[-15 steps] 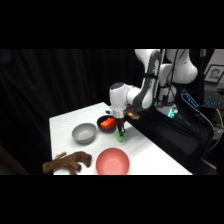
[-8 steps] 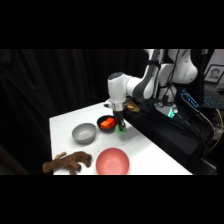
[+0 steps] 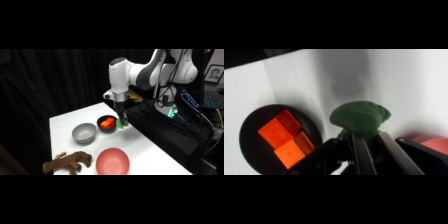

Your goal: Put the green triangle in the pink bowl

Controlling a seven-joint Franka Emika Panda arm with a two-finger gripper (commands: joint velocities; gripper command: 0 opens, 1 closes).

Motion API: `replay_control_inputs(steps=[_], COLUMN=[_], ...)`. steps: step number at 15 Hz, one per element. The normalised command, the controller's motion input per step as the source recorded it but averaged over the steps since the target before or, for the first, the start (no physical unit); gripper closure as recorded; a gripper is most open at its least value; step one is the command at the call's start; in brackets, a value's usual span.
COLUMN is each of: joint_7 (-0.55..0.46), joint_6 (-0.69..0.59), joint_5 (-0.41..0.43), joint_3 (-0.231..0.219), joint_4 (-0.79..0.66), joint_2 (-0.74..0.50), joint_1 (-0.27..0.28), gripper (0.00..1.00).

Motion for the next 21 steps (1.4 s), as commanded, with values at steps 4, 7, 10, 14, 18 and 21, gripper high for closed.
replay_control_inputs(steps=[4, 7, 10, 14, 18, 21], joint_7=[0.12, 0.14, 0.13, 0.13, 0.12, 0.10], joint_6=[-0.26, -0.25, -0.23, -0.20, -0.18, -0.12], joint_5=[-0.104, -0.127, -0.134, -0.136, -0.146, -0.139], joint_3=[0.152, 0.122, 0.079, 0.051, 0.019, -0.001], joint_4=[0.14, 0.31, 0.38, 0.40, 0.45, 0.43], joint_2=[-0.17, 0.02, 0.14, 0.19, 0.30, 0.32], joint_1=[-0.014, 0.011, 0.025, 0.053, 0.070, 0.078], gripper=[0.94, 0.94, 0.95, 0.94, 0.94, 0.94])
